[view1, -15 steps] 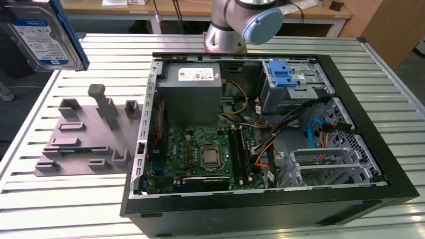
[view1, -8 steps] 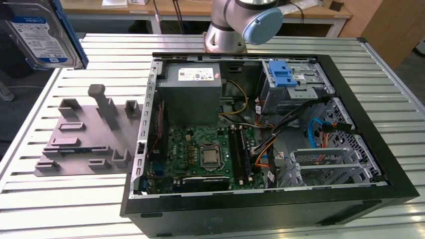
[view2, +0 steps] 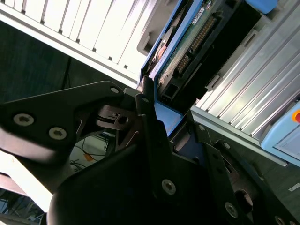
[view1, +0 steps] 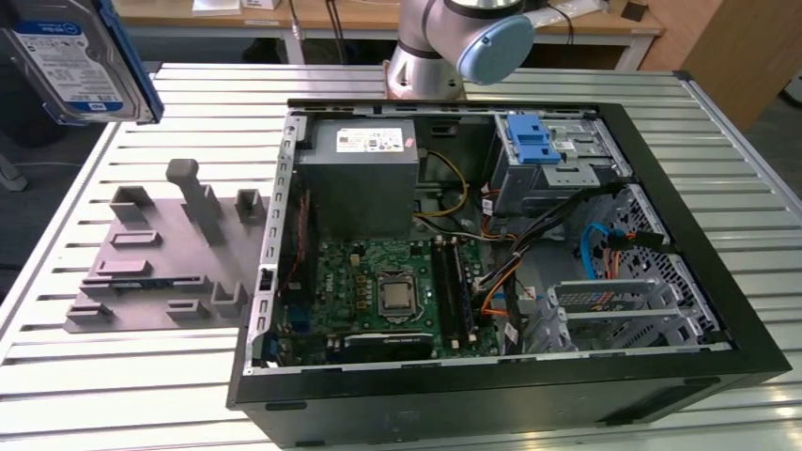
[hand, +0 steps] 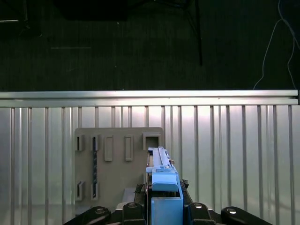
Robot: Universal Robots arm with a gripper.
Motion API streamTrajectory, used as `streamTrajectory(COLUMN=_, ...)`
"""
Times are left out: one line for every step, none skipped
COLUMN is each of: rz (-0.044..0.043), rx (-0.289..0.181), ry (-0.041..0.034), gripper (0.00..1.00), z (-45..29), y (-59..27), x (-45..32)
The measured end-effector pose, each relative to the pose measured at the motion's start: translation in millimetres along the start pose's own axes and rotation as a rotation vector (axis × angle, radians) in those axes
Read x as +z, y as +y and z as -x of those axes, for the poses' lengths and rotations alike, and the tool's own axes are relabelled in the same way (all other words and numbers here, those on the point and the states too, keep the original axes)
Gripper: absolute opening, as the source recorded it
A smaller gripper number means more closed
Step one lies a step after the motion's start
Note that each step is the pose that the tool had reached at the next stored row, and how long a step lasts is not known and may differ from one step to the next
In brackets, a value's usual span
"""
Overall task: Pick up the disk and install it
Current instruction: 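Pick up the disk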
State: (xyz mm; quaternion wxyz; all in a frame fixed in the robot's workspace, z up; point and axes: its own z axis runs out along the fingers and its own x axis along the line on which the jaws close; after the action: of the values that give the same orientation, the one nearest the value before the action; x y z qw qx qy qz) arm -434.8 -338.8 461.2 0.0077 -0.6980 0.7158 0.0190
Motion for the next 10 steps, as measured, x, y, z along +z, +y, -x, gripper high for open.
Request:
streamTrajectory(rz=0.0, rx=0.0, ry=0.0, gripper=0.36, z=0.0, y=0.0, x=-1.1)
streamTrajectory(rz=0.0, rx=0.0, ry=-0.0001, gripper=0.36, z=0.1, y=0.1, x=-2.0)
streamTrajectory(rz=-0.0001, rx=0.0, ry=-0.0002, gripper=0.36, z=0.1, y=0.1, x=-2.9)
streamTrajectory(rz=-0.0001, rx=0.0, ry=-0.0004, gripper=0.36, z=0.2, y=0.1, x=-3.7)
streamTrajectory(rz=-0.0001, rx=0.0, ry=-0.0005, gripper=0.36, z=0.2, y=0.1, x=-4.5)
streamTrajectory(rz=0.0, rx=0.0, ry=-0.0007, gripper=0.36, z=0.2, y=0.1, x=-5.3)
streamTrajectory(rz=-0.0001, rx=0.0, ry=-0.0009, gripper=0.36, z=0.2, y=0.1, x=-6.0)
streamTrajectory(rz=-0.0001, rx=0.0, ry=-0.0012, gripper=0.36, z=0.2, y=0.1, x=-6.7)
streamTrajectory(rz=0.0, rx=0.0, ry=-0.0017, gripper=0.36, z=0.3, y=0.1, x=-7.4)
streamTrajectory(rz=0.0, rx=0.0, ry=-0.0023, gripper=0.36, z=0.3, y=0.1, x=-8.1)
